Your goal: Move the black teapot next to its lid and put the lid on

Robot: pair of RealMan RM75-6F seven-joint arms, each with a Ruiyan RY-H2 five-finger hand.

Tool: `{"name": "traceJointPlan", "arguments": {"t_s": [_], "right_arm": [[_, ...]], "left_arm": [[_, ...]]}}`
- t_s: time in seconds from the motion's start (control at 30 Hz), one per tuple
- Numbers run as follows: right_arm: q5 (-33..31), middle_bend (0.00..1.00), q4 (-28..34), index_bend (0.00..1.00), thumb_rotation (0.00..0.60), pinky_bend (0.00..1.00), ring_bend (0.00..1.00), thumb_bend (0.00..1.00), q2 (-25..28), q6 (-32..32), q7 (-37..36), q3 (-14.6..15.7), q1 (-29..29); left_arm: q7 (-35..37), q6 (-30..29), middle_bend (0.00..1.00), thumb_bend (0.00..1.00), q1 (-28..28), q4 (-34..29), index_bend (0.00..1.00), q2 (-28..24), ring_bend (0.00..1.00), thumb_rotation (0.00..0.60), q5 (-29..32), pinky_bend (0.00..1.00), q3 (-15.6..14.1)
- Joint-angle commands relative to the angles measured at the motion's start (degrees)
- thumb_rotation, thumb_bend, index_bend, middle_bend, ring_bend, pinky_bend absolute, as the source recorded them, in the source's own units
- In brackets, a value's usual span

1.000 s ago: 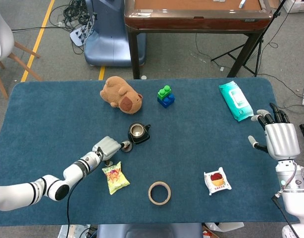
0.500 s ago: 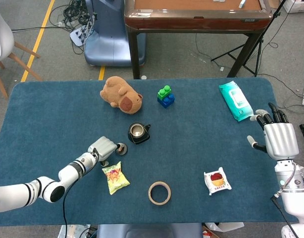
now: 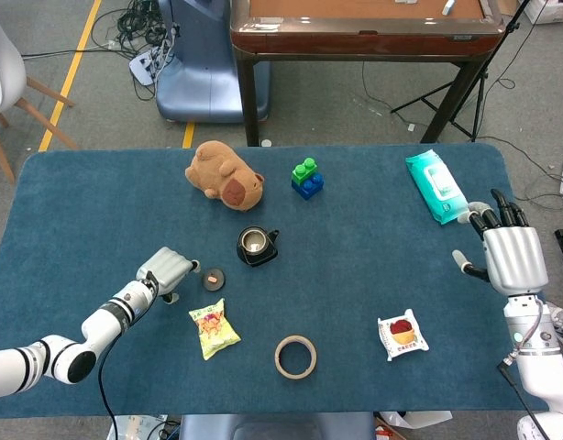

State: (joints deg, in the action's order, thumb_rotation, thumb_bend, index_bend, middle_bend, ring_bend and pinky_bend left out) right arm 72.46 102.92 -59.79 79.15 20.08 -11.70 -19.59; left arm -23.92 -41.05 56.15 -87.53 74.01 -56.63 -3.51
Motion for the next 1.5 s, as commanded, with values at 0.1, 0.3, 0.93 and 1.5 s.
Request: {"name": "traceJointPlan", "arguments": {"t_s": [0.1, 0.3, 0.93, 1.5], "right_arm": [[0.02, 0.26, -0.01, 0.36, 0.6, 0.16, 0.07, 0.2, 0.04, 0.04, -0.07, 0.05, 0.2], [-0.15, 0.26, -0.07, 0.36, 0.6, 0.16, 0.07, 0.2, 0.41, 0.35, -0.52, 0.01, 0.74], [-0.2, 0.26, -1.06, 0.36, 0.6, 0.16, 0.07, 0.2, 0.87, 0.34, -2.73, 0.08, 1.91], [-0.35, 0.26, -1.78, 0.36, 0.6, 0.16, 0.07, 0.2, 0.9, -0.02, -3.48, -0.03, 2.27]], "left_arm": [[1.11, -3.53, 0.75, 0.21, -2.0, 2.6, 0.28, 3.38, 0.6, 0.6, -4.04, 0.56, 1.43], [0.78, -2.97, 0.75, 0.21, -1.35, 5.06, 0.27, 6.75, 0.6, 0.6, -3.65, 0.56, 3.39], [-4.16, -0.22, 0.75, 0.21, 0.21, 8.77, 0.24, 11.76, 0.6, 0.6, 0.6, 0.56, 3.8], [-5.65, 0.47, 0.77, 0.21, 0.5, 10.96, 0.25, 12.81, 0.61, 0.6, 2.99, 0.56, 3.98]]}}
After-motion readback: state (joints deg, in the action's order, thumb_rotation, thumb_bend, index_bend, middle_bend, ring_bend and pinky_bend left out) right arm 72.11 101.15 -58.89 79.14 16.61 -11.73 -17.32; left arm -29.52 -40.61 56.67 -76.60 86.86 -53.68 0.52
